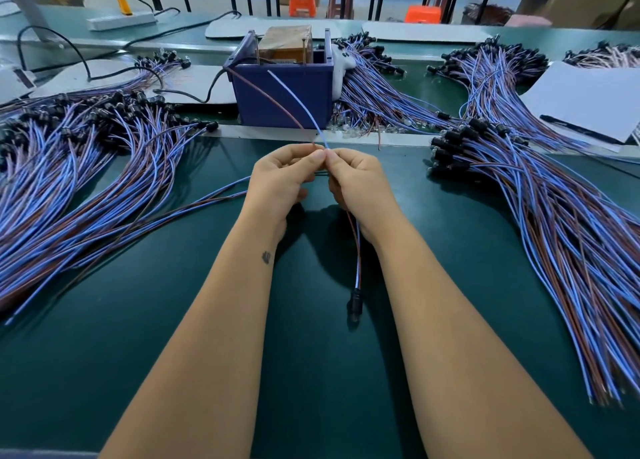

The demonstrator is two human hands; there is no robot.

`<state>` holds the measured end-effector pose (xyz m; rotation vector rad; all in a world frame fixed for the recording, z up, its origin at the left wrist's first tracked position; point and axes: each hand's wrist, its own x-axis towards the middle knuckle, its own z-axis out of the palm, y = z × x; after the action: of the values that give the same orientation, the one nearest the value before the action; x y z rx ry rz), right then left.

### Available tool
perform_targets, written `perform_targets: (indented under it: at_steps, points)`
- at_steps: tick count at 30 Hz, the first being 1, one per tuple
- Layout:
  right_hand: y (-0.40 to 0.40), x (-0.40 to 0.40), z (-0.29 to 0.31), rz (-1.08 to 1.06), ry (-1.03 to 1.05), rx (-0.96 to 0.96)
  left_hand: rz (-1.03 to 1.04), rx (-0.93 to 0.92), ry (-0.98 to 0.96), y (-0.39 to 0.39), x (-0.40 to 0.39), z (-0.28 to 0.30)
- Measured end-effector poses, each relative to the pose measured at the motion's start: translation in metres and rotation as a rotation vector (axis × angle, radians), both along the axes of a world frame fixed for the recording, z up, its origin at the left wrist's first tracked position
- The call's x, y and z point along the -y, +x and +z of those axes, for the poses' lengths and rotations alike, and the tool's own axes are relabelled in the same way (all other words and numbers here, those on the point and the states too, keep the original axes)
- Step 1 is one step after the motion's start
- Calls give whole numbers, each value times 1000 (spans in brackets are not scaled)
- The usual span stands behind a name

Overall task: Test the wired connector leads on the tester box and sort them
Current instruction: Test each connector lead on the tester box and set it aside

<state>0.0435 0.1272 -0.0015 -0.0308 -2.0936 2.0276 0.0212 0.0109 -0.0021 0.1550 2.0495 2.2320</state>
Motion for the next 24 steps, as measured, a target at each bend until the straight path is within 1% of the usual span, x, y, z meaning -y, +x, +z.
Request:
perform_targets:
  at_steps: [3, 5, 7, 10, 12, 16, 24]
  points:
    - [3, 3, 1, -15, -14, -55, 52, -12, 104, -2, -1, 2]
    - [3, 4, 2, -49, -32, -75, 114, -28, 139, -4, -1, 3]
    - [1, 3, 3, -112, -69, -47, 181, -68, 102, -7, 1, 1]
    - [-2, 2, 3, -173, -140, -4, 254, -147, -50, -14, 7, -6]
    - [-2, 1, 2, -214, -109, 10, 268, -130, -94, -19, 10, -9]
    - [-1, 0, 2, -258, -45, 10, 296, -50, -109, -24, 15, -9]
    - [1, 1, 2, -275, -28, 6, 329, -59, -143, -26, 18, -11]
